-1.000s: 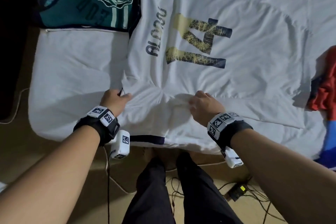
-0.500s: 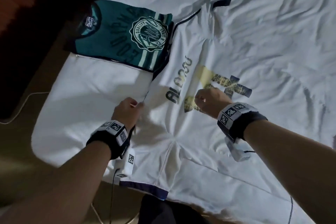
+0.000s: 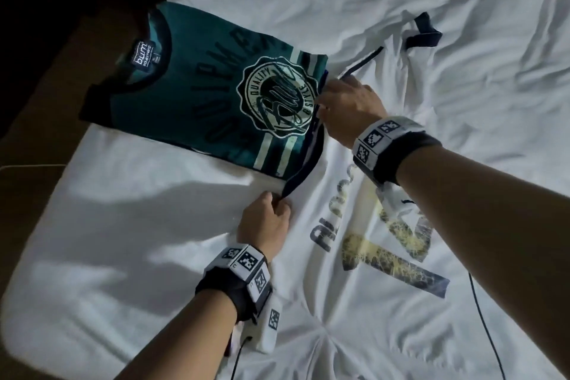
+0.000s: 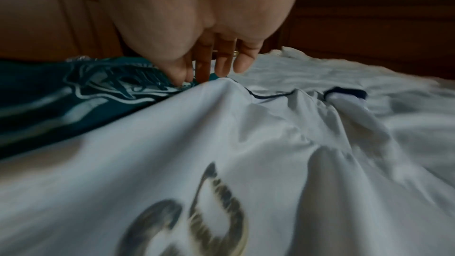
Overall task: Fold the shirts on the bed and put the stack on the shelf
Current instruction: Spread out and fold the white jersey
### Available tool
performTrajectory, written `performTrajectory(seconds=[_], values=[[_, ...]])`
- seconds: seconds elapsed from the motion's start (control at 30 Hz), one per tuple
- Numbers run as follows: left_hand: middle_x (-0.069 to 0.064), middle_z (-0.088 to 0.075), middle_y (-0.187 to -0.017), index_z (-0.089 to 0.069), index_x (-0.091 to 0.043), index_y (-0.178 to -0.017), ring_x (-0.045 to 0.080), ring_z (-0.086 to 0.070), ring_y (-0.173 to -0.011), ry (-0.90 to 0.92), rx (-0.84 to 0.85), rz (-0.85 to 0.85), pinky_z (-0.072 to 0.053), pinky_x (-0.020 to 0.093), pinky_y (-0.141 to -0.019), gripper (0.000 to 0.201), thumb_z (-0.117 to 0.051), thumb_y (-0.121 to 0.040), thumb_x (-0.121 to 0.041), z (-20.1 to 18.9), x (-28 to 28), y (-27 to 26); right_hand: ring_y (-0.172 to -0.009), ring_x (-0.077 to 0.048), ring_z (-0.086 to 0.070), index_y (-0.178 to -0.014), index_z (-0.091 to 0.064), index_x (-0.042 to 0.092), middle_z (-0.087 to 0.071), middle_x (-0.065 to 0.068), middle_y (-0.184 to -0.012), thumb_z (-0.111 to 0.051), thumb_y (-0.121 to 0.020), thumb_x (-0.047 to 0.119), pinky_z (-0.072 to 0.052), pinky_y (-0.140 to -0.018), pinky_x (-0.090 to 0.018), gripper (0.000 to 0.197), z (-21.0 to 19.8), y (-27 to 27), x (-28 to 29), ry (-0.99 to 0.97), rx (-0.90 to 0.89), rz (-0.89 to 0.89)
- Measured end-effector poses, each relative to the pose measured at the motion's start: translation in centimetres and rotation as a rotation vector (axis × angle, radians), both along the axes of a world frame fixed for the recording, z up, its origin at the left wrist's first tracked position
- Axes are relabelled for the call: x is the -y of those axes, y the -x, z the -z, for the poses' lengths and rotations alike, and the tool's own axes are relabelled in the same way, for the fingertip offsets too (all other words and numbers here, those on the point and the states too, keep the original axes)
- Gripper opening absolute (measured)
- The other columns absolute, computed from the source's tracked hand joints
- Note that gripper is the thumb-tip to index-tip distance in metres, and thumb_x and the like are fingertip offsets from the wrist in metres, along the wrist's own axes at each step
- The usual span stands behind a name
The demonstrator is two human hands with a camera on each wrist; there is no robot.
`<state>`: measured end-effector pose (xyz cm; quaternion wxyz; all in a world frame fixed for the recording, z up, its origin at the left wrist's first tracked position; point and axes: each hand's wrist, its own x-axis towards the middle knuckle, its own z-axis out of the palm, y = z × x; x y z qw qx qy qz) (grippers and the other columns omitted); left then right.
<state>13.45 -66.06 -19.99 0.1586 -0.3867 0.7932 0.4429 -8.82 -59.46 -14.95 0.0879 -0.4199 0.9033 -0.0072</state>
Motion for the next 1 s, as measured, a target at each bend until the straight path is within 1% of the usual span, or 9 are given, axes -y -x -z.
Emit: performTrajectory(seconds=[0.1, 0.2, 0.33, 0.4, 0.5, 0.6, 0.73, 0.9, 1.0], values=[[0.011, -0.070, -0.105, -0.064, -0.010, -0.105, 0.032, -0.064, -0.100, -0.098, -0.056, -0.064, -0.052, 0.039, -0.085, 0.033, -0.057, -0.096, -0.041, 0.3, -0.1, 0.2, -0.112, -0.021, -0.049, -0.097, -0.068, 0.026, -0.066, 0.008, -0.109, -0.057, -0.088, 0.028, -0.035, -0.096, -0.042, 0.014, 0.1, 1.0, 1.6, -0.300, -0.050, -0.127], [0.007, -0.073, -0.102, -0.070, -0.013, -0.107, 0.026, -0.065, -0.099, -0.163, -0.116, -0.100, -0.048, 0.031, -0.082, 0.035, -0.060, -0.096, -0.044, 0.1, 0.2, 0.5, -0.105, -0.021, -0.044, -0.088, -0.065, 0.026, -0.063, 0.009, -0.095, -0.057, -0.082, 0.040, -0.028, -0.097, -0.045, 0.017, -0.3, 1.5, 2.3, -0.518, -0.127, -0.174], [0.001, -0.072, -0.098, -0.070, -0.016, -0.101, 0.021, -0.066, -0.095, -0.232, -0.168, -0.077, -0.052, 0.035, -0.085, 0.037, -0.058, -0.089, -0.049, 0.1, 0.7, 0.2, -0.094, -0.020, -0.039, -0.083, -0.059, 0.023, -0.055, 0.008, -0.077, -0.057, -0.082, 0.033, -0.025, -0.097, -0.047, 0.010, -0.7, 1.6, 2.6, -0.718, -0.040, -0.205], [-0.005, -0.071, -0.099, -0.066, -0.018, -0.101, 0.014, -0.065, -0.093, -0.228, -0.261, -0.128, -0.053, 0.033, -0.086, 0.028, -0.058, -0.090, -0.042, -0.4, 0.9, 0.0, -0.094, -0.021, -0.041, -0.085, -0.060, 0.023, -0.055, 0.005, -0.077, -0.058, -0.084, 0.026, -0.025, -0.098, -0.047, 0.003, -1.6, 2.0, 2.9, -0.654, 0.047, -0.162], [-0.017, -0.068, -0.087, -0.061, -0.014, -0.097, -0.004, -0.062, -0.082, -0.148, -0.450, -0.233, -0.048, 0.015, -0.075, 0.006, -0.063, -0.097, -0.020, -1.4, 1.5, -0.7, -0.105, -0.024, -0.050, -0.095, -0.068, 0.024, -0.060, 0.002, -0.099, -0.058, -0.087, 0.015, -0.033, -0.100, -0.047, 0.015, -2.1, 2.8, 3.2, -0.249, 0.184, -0.047], [-0.018, -0.055, -0.064, -0.055, -0.014, -0.089, -0.001, -0.054, -0.061, -0.009, -0.546, -0.294, -0.038, 0.008, -0.058, 0.012, -0.064, -0.095, -0.015, -1.6, 1.8, -1.5, -0.101, -0.026, -0.055, -0.094, -0.065, 0.016, -0.054, -0.003, -0.109, -0.066, -0.085, 0.006, -0.050, -0.089, -0.039, 0.013, -1.2, 2.3, 3.2, 0.137, 0.222, -0.038], [-0.006, -0.063, -0.067, -0.061, -0.019, -0.091, 0.008, -0.060, -0.061, -0.066, -0.387, -0.316, -0.049, 0.028, -0.059, 0.015, -0.070, -0.091, -0.031, -0.5, 2.4, -2.6, -0.108, -0.028, -0.053, -0.111, -0.059, 0.016, -0.055, -0.006, -0.117, -0.060, -0.089, 0.020, -0.051, -0.087, -0.042, 0.022, 0.4, 0.8, 3.4, -0.043, 0.058, -0.027], [-0.008, -0.034, -0.046, -0.035, -0.017, -0.059, 0.010, -0.034, -0.045, -0.128, -0.216, -0.119, -0.030, 0.028, -0.049, 0.045, -0.069, -0.088, -0.024, 0.6, 3.7, -4.1, -0.065, -0.024, -0.057, -0.105, -0.059, 0.012, -0.055, -0.003, -0.071, -0.045, -0.097, 0.013, -0.042, -0.052, -0.025, 0.016, 0.8, 0.8, 4.8, -0.036, 0.108, 0.097], [-0.004, -0.046, -0.050, -0.044, -0.019, -0.062, 0.007, -0.044, -0.049, -0.066, -0.273, -0.276, -0.036, 0.024, -0.052, 0.038, -0.065, -0.093, -0.026, 0.9, 3.4, -5.0, -0.073, -0.024, -0.066, -0.112, -0.061, 0.017, -0.068, -0.006, -0.085, -0.046, -0.097, 0.008, -0.051, -0.060, -0.027, 0.023, 1.2, 0.6, 4.2, 0.070, 0.213, 0.132]])
